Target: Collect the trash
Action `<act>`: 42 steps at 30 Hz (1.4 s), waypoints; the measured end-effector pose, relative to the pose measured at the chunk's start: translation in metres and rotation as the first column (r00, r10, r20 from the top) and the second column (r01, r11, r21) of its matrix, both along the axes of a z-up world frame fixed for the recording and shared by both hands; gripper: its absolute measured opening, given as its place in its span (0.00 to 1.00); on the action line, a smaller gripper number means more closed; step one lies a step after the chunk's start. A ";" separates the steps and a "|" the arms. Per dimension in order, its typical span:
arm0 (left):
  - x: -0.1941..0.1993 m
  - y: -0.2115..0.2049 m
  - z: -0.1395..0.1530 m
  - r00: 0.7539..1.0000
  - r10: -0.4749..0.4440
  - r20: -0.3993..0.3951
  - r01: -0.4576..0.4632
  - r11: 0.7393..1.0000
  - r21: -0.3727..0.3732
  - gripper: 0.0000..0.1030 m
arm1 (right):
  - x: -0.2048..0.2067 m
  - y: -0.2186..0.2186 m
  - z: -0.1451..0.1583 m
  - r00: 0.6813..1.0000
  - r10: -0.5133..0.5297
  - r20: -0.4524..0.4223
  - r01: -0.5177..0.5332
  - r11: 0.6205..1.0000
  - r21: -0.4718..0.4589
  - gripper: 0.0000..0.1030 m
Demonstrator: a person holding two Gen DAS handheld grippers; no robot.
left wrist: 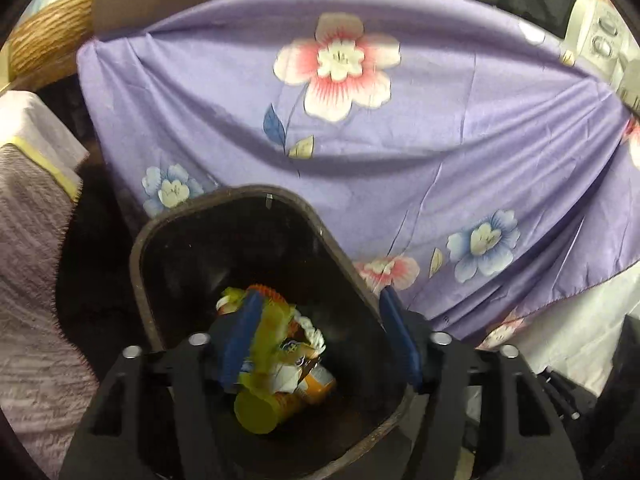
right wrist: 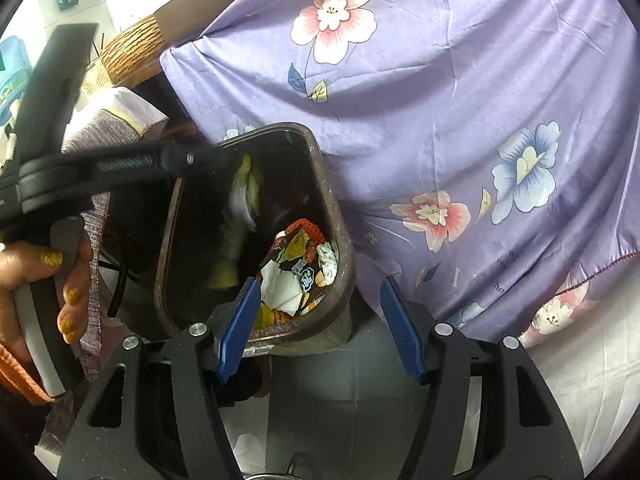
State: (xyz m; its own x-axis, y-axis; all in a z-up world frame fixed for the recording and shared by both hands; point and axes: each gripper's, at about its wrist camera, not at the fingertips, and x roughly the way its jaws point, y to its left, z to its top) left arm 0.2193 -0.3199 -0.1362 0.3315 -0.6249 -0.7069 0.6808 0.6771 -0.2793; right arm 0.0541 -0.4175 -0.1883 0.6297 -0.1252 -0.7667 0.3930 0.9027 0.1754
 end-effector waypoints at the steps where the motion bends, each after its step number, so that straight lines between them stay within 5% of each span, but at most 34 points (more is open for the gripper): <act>1: -0.001 0.002 0.003 1.000 0.002 -0.005 -0.002 1.000 -0.006 0.60 | -0.001 0.001 0.000 1.000 -0.001 -0.001 0.001 1.000 0.000 0.61; 10: -0.048 0.036 0.042 0.989 0.041 0.141 -0.042 0.999 0.004 0.79 | -0.003 0.014 0.010 1.000 0.008 0.016 -0.007 1.000 -0.025 0.61; 21: -0.097 0.110 0.103 0.920 0.186 0.345 -0.174 0.983 -0.066 0.95 | -0.015 0.041 0.061 0.994 -0.010 0.105 0.034 0.974 -0.223 0.79; 26: -0.122 0.154 0.121 0.870 0.241 0.431 -0.231 0.970 -0.076 0.95 | -0.031 0.071 0.101 0.976 0.016 0.219 0.055 0.948 -0.314 0.93; 31: -0.142 0.204 0.129 0.816 0.326 0.478 -0.304 0.944 -0.124 0.95 | -0.045 0.104 0.133 0.946 0.058 0.318 0.060 0.934 -0.351 0.94; 35: -0.154 0.242 0.130 0.750 0.422 0.509 -0.410 0.901 -0.144 0.95 | -0.051 0.136 0.150 0.925 0.078 0.373 0.079 0.917 -0.390 0.94; 38: -0.162 0.265 0.133 0.701 0.484 0.523 -0.468 0.867 -0.175 0.95 | -0.059 0.161 0.159 0.885 0.158 0.439 0.037 0.914 -0.404 0.94; 42: -0.171 0.287 0.136 0.679 0.531 0.507 -0.506 0.839 -0.201 0.95 | -0.073 0.191 0.170 0.833 0.235 0.501 -0.028 0.922 -0.386 0.94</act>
State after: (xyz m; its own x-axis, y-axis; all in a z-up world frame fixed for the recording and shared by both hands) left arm 0.0483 -0.0329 0.0001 0.9171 -0.2632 -0.2995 0.2682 0.9630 -0.0250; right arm -0.0193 -0.2266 -0.0180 0.9517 -0.2032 -0.2300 0.2052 0.9786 -0.0155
